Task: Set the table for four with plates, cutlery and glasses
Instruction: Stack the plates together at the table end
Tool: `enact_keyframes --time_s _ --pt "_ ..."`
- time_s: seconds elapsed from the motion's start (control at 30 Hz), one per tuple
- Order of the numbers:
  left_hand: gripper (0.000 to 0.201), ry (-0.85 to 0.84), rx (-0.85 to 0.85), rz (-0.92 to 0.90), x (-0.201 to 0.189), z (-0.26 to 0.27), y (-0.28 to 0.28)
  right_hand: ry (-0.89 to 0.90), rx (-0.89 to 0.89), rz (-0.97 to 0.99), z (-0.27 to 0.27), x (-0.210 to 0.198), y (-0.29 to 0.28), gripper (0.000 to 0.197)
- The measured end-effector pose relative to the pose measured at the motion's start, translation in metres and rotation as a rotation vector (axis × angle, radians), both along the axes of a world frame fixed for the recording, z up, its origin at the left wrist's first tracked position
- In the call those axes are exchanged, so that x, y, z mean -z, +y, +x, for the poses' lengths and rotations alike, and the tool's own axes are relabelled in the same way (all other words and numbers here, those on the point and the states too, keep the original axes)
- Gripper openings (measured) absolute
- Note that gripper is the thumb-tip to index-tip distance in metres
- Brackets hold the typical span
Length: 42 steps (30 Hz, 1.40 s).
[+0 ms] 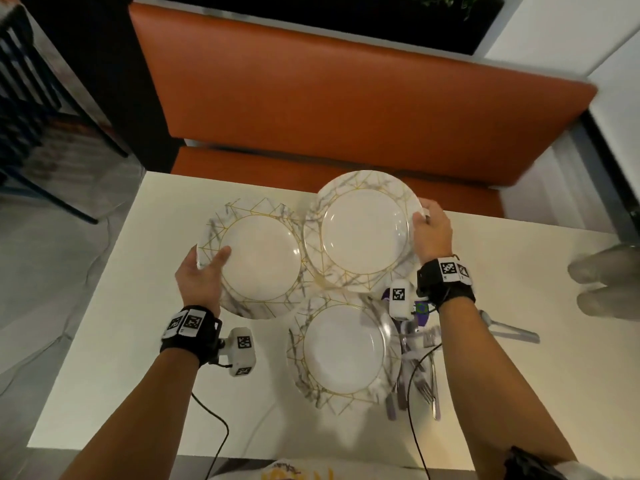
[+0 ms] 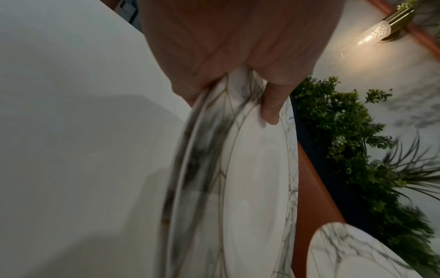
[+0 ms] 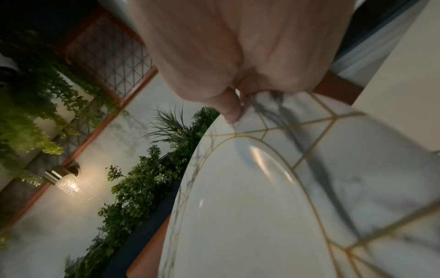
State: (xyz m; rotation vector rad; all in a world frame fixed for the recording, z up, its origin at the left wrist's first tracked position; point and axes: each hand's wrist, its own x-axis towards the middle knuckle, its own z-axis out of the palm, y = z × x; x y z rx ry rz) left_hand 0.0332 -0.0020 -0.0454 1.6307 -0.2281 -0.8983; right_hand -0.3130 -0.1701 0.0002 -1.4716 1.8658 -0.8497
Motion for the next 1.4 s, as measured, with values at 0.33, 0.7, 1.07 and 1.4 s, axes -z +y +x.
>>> enact_keyframes --time_s 0.33,0.7,1.07,1.4 --pt "0.086 0.142 0.089 0.117 0.008 -0.055 0.001 -0.185 -0.036 0.245 0.024 0.034 0.059 0.031" --pt "0.075 0.277 0.102 0.137 0.006 -0.085 -0.008 -0.014 -0.091 0.283 0.031 0.053 0.09 0.043" --pt "0.083 0.063 0.2 -0.048 -0.005 -0.146 0.012 -0.221 -0.015 0.144 -0.003 0.039 0.085 0.043" --pt "0.075 -0.28 -0.012 0.053 0.006 -0.153 0.042 0.079 -0.399 0.342 -0.052 0.054 0.09 0.028"
